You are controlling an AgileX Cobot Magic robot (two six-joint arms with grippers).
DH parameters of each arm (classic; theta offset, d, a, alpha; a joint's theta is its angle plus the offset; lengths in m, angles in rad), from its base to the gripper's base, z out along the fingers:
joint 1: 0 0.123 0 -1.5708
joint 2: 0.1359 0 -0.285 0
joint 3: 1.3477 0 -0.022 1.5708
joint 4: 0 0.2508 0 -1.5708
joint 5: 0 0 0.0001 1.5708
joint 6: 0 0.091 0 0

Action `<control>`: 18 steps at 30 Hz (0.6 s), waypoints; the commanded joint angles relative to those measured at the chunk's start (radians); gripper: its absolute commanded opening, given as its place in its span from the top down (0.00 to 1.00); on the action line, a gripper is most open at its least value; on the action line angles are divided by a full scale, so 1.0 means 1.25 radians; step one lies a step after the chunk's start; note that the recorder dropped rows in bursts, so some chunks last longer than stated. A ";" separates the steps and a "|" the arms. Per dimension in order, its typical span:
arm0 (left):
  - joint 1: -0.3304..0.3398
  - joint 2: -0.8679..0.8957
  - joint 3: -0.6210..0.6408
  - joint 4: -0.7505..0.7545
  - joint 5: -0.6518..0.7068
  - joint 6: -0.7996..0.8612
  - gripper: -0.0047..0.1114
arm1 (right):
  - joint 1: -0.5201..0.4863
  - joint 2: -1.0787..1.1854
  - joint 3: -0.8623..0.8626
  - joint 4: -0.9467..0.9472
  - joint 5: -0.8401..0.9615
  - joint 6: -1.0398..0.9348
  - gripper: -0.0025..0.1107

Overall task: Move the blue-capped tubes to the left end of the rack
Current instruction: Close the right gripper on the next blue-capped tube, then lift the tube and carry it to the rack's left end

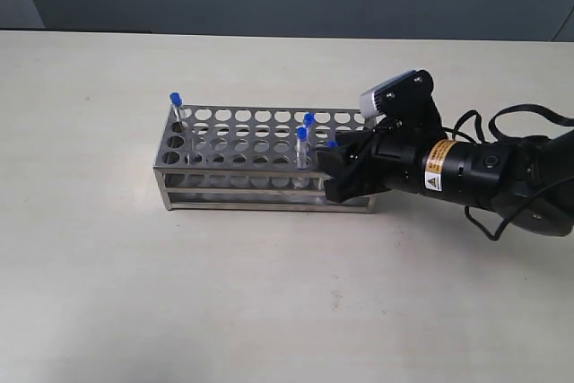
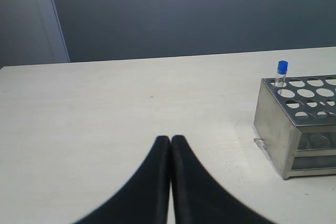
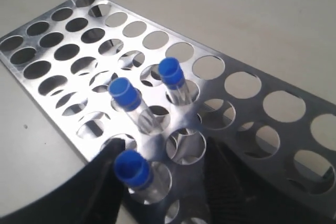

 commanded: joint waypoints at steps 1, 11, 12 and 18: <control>-0.003 -0.004 -0.002 0.001 -0.004 0.000 0.95 | -0.005 0.007 0.002 0.008 -0.014 -0.004 0.76; -0.003 -0.004 -0.002 0.001 -0.004 0.000 0.95 | -0.005 -0.012 0.002 0.003 -0.023 -0.004 0.99; -0.003 -0.004 -0.002 0.001 -0.004 0.000 0.95 | -0.005 -0.024 0.002 0.002 -0.018 -0.004 0.99; -0.003 -0.004 -0.002 0.001 -0.004 0.000 0.95 | -0.005 -0.144 0.002 -0.004 -0.011 -0.004 0.99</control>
